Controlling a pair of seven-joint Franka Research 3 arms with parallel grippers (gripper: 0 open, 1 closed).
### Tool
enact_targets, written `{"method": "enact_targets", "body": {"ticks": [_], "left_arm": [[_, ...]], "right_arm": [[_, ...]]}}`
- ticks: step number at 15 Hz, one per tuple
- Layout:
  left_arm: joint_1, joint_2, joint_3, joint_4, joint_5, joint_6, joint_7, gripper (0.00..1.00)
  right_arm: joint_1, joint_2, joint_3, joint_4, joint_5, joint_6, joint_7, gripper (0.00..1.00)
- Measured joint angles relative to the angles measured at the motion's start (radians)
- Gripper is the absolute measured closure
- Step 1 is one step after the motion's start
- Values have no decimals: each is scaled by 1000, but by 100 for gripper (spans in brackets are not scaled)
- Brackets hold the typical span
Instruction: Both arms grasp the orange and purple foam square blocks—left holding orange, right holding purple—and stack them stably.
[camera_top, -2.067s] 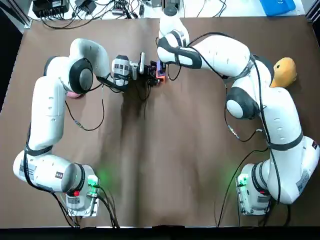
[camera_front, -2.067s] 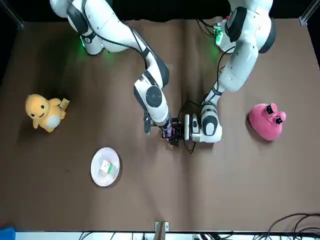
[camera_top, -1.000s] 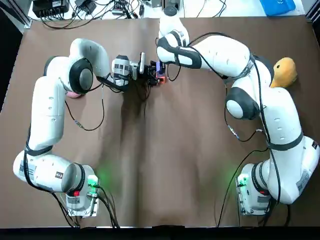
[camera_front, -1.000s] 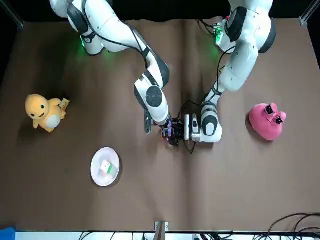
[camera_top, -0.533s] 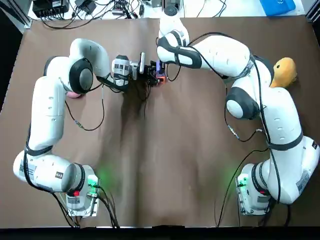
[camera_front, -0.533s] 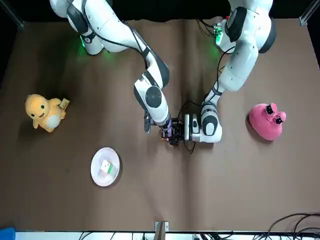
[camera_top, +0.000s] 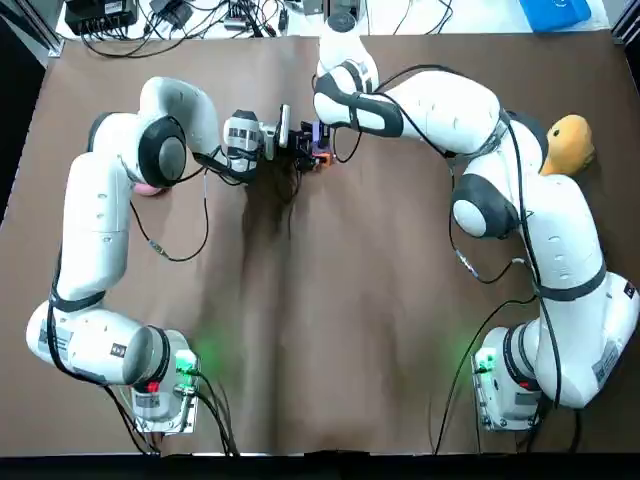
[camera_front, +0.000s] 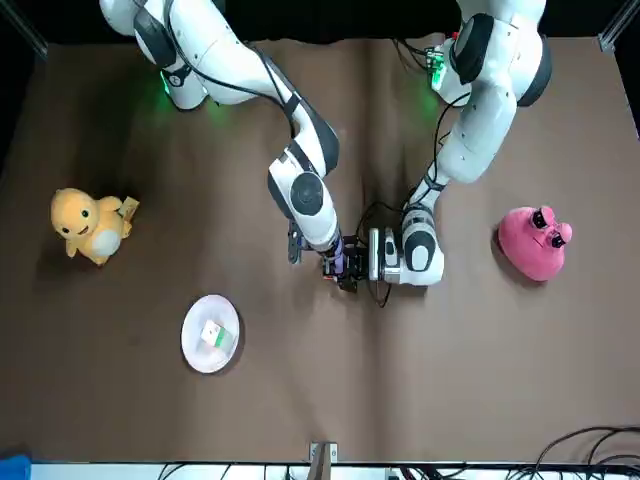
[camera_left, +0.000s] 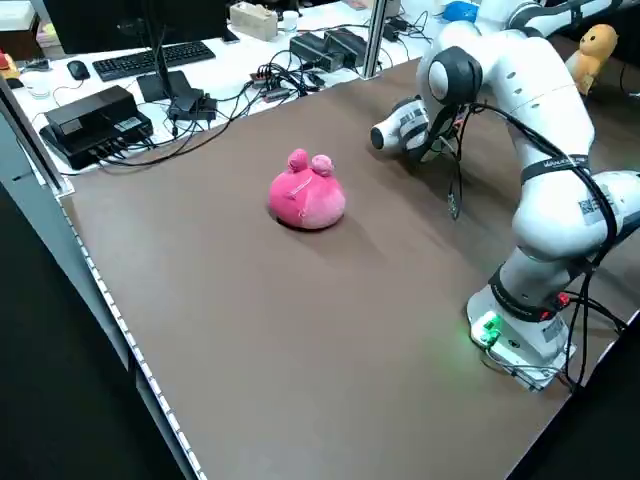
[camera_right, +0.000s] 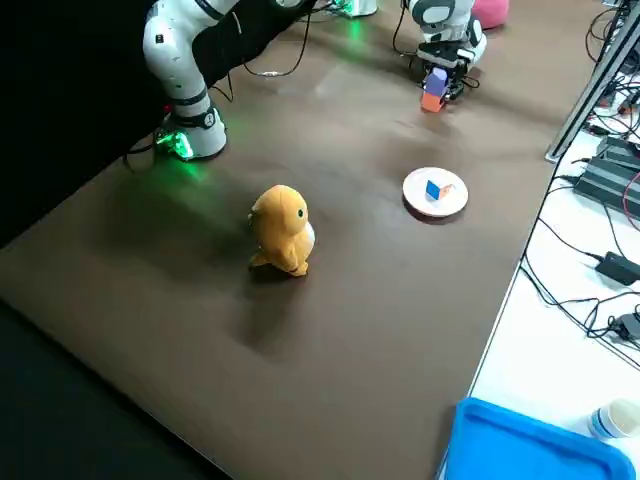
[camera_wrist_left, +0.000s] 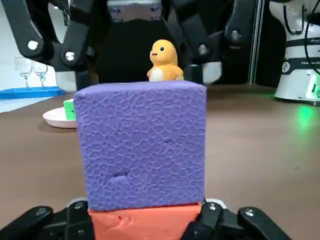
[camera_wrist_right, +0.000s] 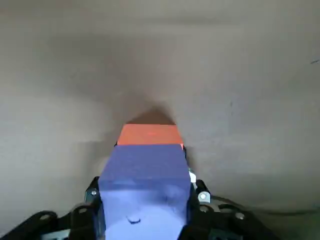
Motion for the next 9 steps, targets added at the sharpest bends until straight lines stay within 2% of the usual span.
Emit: {"method": "enact_targets", "body": {"ticks": [4, 9], "left_arm": [[0, 0, 0, 0, 0, 0, 0, 35], [0, 0, 0, 0, 0, 0, 2, 35]], "right_arm": [[0, 0, 1, -15, 0, 0, 0, 1], [-1, 0, 1, -17, 0, -2, 1, 0]]}}
